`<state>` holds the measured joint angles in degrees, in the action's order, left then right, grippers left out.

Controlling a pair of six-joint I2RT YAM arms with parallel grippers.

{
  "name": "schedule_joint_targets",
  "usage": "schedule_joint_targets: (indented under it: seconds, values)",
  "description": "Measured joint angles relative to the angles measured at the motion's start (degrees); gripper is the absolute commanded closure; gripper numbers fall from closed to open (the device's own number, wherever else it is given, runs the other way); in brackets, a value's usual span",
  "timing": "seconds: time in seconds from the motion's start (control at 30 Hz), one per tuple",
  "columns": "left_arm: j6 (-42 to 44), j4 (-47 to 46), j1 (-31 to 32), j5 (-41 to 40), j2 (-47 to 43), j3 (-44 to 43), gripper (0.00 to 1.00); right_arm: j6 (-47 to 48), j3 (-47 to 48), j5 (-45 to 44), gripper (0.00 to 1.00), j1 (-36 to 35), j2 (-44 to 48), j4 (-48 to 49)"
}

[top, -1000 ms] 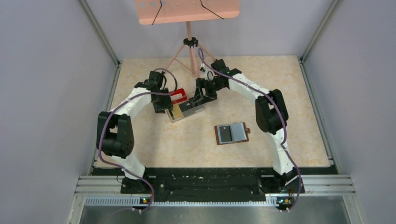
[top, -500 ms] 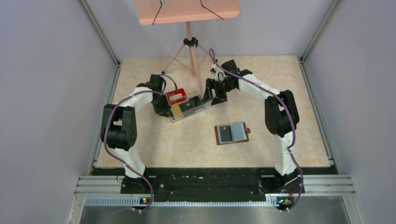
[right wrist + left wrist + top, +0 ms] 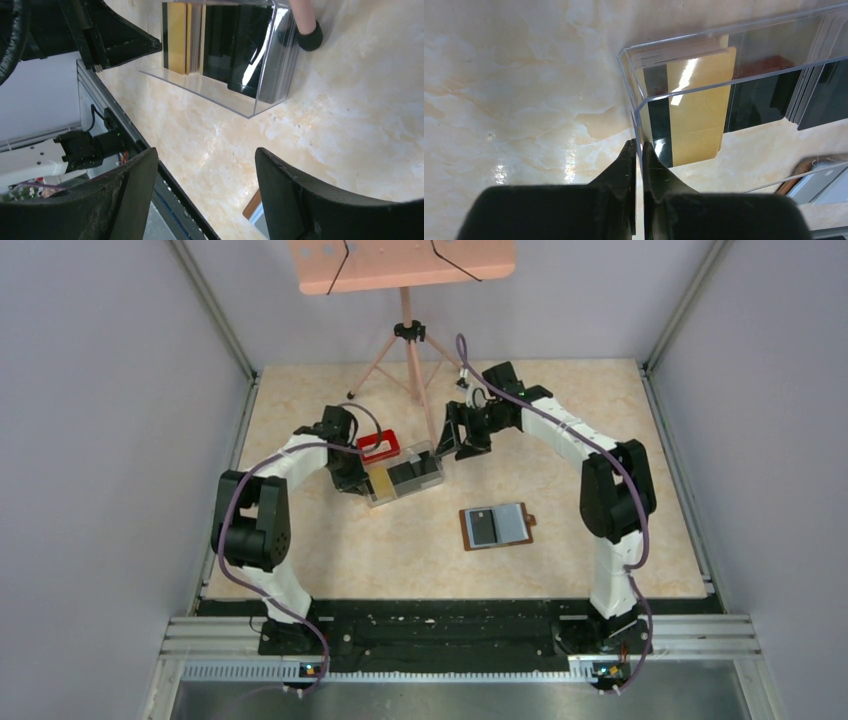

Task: Put the credit cards into the card holder
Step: Move the storage box to the center of the board.

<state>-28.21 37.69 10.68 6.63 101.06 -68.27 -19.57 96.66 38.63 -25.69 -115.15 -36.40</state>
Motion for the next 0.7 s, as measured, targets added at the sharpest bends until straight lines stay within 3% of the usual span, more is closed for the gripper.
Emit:
schedule_joint_targets:
  seconds: [0.27,0.5,0.7]
  values:
    - [-1.38,0.09,2.91,-0.02,-1.68,2.01,1.0,0.04,-4.42,-0.26,0.29,0.0,2.36,-0.13]
    - [-2.36,0.24,9.09,1.51,-1.73,2.23,1.0,0.0,-6.78,-0.76,0.28,0.0,4.55,0.26]
    - [-4.2,0.94,14.38,2.78,1.92,-1.95,1.0,0.04,-8.15,-1.03,0.28,0.0,4.96,0.63]
